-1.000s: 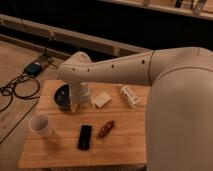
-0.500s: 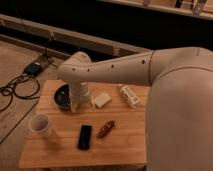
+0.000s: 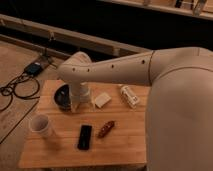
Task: Drag the ceramic bowl in a circle
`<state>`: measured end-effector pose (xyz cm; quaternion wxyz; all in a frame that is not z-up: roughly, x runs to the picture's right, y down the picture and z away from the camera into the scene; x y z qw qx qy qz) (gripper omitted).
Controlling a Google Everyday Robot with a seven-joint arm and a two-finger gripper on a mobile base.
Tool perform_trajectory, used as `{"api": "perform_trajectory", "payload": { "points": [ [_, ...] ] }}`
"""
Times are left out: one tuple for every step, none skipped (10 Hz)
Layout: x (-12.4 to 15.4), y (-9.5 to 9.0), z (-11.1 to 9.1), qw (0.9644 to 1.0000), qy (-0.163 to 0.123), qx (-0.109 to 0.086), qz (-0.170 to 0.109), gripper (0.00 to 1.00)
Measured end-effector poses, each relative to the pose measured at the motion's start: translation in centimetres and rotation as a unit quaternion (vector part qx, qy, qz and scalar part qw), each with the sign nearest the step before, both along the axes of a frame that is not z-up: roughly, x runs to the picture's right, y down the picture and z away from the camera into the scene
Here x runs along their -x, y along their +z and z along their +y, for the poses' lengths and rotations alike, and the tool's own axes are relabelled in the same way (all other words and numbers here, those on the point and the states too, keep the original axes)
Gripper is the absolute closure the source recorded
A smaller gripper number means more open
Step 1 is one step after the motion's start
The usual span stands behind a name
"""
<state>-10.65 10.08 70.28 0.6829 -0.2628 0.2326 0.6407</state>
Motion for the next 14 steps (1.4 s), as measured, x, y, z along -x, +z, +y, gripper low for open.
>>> {"api": "perform_trajectory", "payload": {
  "points": [
    [-0.2,0.2,0.0,1.0000,0.001,0.000,0.003,0.35],
    [-0.6,0.8,0.0,0.9999,0.003,-0.003,0.012,0.35],
    [-0.9,1.4,-0.1,0.9998,0.005,-0.006,0.019,0.35],
    [-1.0,1.9,-0.2,0.9997,0.007,-0.008,0.023,0.35],
    [-1.2,2.8,-0.3,0.9995,0.011,-0.010,0.028,0.35],
    [-1.2,4.0,-0.6,0.9993,0.016,-0.013,0.031,0.35],
    [-0.9,4.8,-0.8,0.9992,0.022,-0.015,0.030,0.35],
    [-0.5,6.4,-1.3,0.9989,0.034,-0.020,0.026,0.35],
    [-0.2,7.8,-1.8,0.9986,0.042,-0.024,0.022,0.35],
    [0.0,8.8,-2.0,0.9984,0.046,-0.026,0.019,0.35],
    [0.2,10.3,-2.2,0.9983,0.049,-0.027,0.018,0.35],
    [0.2,12.1,-2.3,0.9984,0.048,-0.026,0.018,0.35],
    [0.4,13.3,-2.4,0.9985,0.047,-0.024,0.017,0.35],
    [0.6,14.4,-2.6,0.9986,0.045,-0.024,0.016,0.35]
  ]
}}
